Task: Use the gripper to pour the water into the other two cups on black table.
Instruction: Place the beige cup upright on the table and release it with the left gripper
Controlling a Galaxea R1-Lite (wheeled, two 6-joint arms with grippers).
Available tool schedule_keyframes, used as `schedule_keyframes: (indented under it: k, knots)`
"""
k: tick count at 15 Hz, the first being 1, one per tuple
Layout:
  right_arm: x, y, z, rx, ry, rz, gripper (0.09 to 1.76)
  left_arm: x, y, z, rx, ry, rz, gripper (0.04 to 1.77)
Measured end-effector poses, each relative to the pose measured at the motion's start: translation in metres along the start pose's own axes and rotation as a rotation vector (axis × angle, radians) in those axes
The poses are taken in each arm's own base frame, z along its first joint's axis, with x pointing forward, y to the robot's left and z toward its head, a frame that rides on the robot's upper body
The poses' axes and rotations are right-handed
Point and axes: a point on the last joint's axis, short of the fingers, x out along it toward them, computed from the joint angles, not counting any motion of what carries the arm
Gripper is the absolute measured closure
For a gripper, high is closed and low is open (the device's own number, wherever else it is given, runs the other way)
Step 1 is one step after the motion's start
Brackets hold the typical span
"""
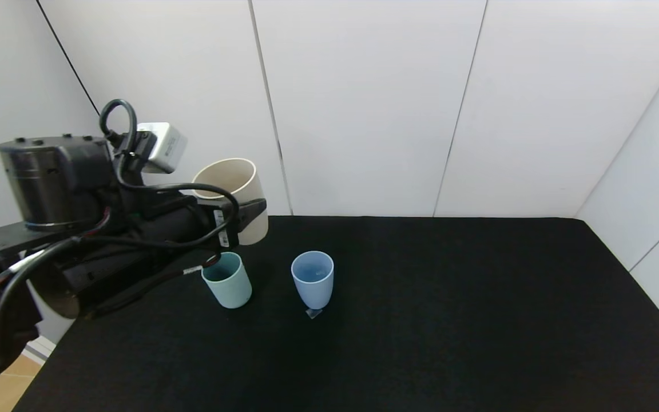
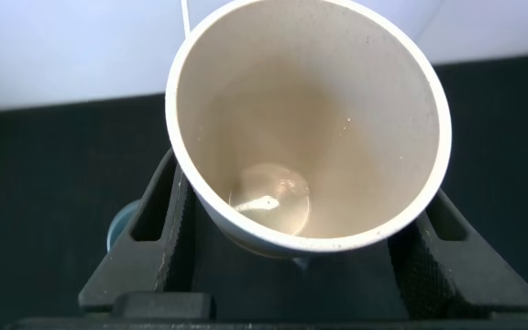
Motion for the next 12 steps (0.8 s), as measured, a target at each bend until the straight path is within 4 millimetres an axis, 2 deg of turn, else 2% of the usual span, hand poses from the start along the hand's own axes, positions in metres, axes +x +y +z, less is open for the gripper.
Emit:
schedule_keyframes:
  k: [3,7,9,12]
  knots:
    - [0.0,0.0,0.0,0.0,0.0,0.0,0.14,0.05,0.004,0.004,-0.003,0.001,0.031,0.62]
    - [0.0,0.0,0.0,0.0,0.0,0.0,0.14,0.118,0.011,-0.012,-0.006,0.029,0.07,0.62]
    - [0.0,0.0,0.0,0.0,0.0,0.0,0.14,0.144,0.021,-0.024,-0.01,0.045,0.097,0.62]
    - [0.0,0.0,0.0,0.0,0.0,0.0,0.14,0.172,0.033,-0.04,-0.019,0.065,0.126,0.62]
